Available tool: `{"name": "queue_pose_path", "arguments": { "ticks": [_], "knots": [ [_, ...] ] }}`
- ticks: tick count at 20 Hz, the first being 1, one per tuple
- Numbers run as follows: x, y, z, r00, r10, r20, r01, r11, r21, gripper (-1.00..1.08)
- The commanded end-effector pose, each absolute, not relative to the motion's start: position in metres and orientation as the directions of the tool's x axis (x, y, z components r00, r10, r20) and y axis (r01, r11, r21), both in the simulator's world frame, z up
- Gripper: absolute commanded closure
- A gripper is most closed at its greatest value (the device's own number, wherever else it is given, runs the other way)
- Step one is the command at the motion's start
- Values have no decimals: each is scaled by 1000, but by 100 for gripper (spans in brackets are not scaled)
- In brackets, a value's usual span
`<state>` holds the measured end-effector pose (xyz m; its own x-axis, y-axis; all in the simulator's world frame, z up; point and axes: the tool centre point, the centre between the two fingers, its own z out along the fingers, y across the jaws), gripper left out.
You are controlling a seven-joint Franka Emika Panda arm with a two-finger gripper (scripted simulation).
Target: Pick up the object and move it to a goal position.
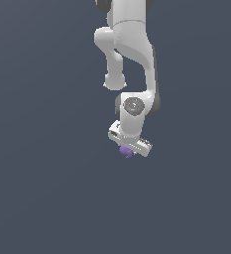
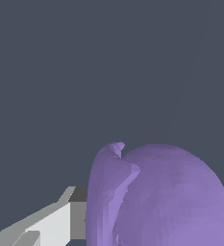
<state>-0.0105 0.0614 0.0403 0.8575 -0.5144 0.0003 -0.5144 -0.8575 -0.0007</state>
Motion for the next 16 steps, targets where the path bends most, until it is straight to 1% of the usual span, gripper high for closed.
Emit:
{"name": "queue_pose_path", "arguments": {
  "ticks": [1, 7, 16],
  "knots": [
    [-10, 60, 41, 858, -514, 0, -514, -858, -1, 108],
    [2, 37, 53, 858, -514, 0, -514, -858, -1, 108],
    [37, -31, 89, 858, -514, 0, -514, -858, 0, 108]
  ]
}}
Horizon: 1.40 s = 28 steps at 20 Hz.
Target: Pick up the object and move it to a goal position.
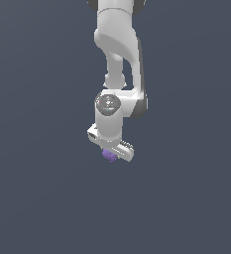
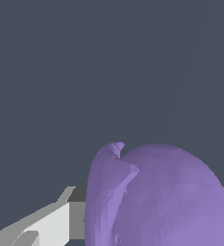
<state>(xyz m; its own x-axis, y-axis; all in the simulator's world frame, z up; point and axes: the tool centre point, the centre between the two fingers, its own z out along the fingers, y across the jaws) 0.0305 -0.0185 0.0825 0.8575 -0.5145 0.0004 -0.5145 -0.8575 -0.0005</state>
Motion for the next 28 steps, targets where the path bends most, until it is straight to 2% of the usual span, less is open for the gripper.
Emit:
{"name": "queue_pose_path", "arguments": {
  "ticks": [1, 13, 28],
  "knots": [
    [41, -40, 94, 858, -514, 0, -514, -858, 0, 108],
    [90, -131, 142, 858, -514, 0, -514, -858, 0, 108],
    [129, -197, 177, 858, -514, 0, -514, -858, 0, 108]
  ]
}}
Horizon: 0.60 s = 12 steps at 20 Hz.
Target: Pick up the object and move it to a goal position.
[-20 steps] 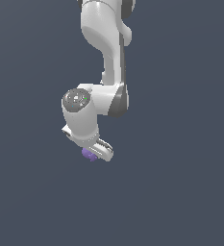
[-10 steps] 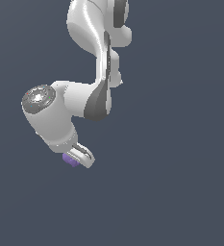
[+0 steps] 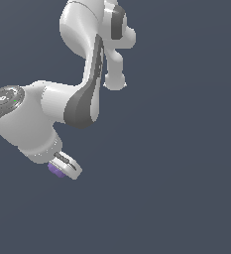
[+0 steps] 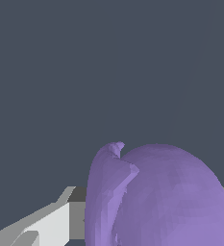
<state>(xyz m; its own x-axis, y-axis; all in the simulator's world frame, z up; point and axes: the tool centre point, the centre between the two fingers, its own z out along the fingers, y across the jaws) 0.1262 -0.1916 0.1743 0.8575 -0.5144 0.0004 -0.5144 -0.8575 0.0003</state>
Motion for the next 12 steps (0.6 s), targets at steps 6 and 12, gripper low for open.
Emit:
{"name": "queue_pose_path", "arguments": {
  "ticks": [6, 12],
  "knots": [
    [138, -211, 184, 858, -514, 0, -514, -858, 0, 108],
    [143, -218, 188, 858, -514, 0, -514, -858, 0, 108]
  ]
}}
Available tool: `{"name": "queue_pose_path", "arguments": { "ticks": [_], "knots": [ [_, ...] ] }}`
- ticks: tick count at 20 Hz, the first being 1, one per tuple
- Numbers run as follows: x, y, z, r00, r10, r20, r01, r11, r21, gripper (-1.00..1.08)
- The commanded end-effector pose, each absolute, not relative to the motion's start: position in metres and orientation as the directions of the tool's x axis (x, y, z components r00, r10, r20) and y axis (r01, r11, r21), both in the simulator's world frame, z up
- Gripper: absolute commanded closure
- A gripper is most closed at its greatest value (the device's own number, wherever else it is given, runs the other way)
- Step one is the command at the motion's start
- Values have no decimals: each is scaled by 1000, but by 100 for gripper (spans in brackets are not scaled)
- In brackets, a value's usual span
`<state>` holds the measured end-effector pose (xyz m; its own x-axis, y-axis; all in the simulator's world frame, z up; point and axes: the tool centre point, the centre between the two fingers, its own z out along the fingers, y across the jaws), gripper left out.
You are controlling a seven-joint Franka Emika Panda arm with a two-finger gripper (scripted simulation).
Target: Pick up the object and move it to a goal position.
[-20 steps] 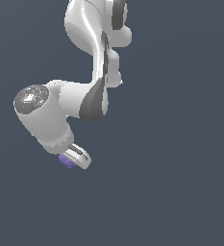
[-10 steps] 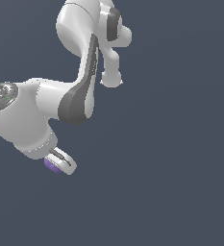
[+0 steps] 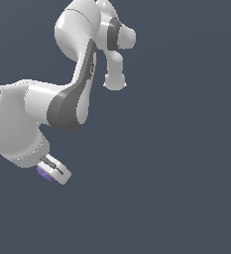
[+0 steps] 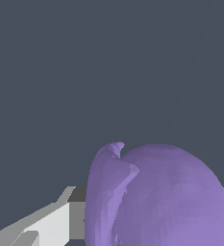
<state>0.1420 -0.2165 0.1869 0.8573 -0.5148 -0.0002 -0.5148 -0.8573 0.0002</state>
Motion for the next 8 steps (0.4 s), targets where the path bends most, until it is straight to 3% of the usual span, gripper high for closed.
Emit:
{"name": "queue_pose_path", "arguments": {
  "ticks": [1, 8],
  "knots": [
    [144, -218, 188, 858, -514, 0, -514, -858, 0, 108],
    [145, -220, 189, 857, -515, 0, -515, -857, 0, 108]
  ]
}}
